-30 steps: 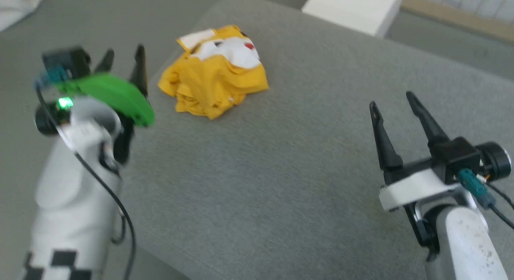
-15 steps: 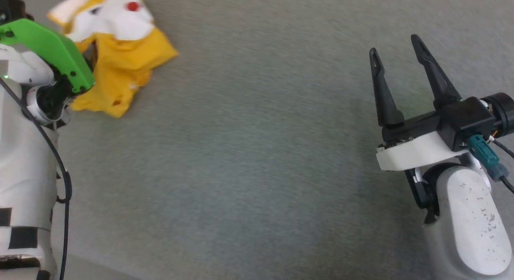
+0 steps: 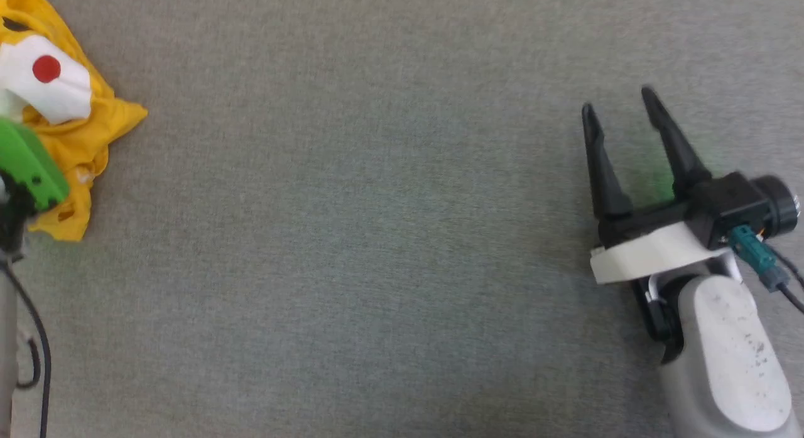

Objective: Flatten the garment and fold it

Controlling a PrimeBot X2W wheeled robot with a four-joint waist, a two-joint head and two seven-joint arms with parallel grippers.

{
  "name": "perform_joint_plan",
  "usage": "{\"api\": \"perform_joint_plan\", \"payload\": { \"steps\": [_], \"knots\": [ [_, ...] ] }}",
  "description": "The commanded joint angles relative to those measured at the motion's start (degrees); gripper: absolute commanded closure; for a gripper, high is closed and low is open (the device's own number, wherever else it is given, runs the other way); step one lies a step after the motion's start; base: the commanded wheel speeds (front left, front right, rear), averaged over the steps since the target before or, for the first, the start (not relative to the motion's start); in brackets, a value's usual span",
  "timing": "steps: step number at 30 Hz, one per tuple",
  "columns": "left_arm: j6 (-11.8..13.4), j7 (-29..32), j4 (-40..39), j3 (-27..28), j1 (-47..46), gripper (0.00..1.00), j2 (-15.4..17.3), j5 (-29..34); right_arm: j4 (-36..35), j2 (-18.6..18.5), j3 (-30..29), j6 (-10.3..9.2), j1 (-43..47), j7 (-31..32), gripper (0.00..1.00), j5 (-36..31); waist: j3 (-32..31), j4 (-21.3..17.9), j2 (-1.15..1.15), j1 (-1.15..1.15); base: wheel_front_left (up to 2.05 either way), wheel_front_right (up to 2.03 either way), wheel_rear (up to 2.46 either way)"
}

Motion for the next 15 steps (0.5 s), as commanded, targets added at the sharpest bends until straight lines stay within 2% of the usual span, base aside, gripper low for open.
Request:
{"api": "perform_joint_plan", "payload": {
  "steps": [1,5,9,11,15],
  "knots": [
    [-0.2,-3.7,0.7,-0.2,2.3,1.0,0.3,1.7,0.9,0.0,-0.1,-0.09,1.4,-0.6,0.0,0.8,-6.5,-0.6,-0.01,0.0,0.0,0.0,0.0],
    [-2.8,-19.7,-1.6,-1.3,1.3,1.0,3.5,7.7,3.0,0.0,-0.5,-0.09,3.9,-1.3,0.0,2.4,-13.7,-0.8,-0.01,0.0,0.0,0.0,0.0],
    [-4.1,-31.8,-3.2,-3.3,-1.9,1.0,5.0,12.8,4.2,0.0,-1.7,-0.09,7.1,-1.8,0.0,3.8,-20.1,-1.1,-0.01,0.0,0.0,0.0,0.0],
    [-5.2,-34.8,-4.4,-5.1,-3.8,1.0,4.9,14.7,4.6,0.0,-2.4,-0.09,8.6,-1.9,0.0,4.2,-22.8,-1.4,-0.01,0.0,0.0,0.0,0.0],
    [-5.3,-38.6,-7.5,-7.5,-7.4,1.0,2.8,16.6,4.6,0.0,-3.9,-0.09,11.1,-1.9,0.0,5.0,-26.5,-2.4,-0.01,0.0,0.0,0.0,0.0]
  ]
}}
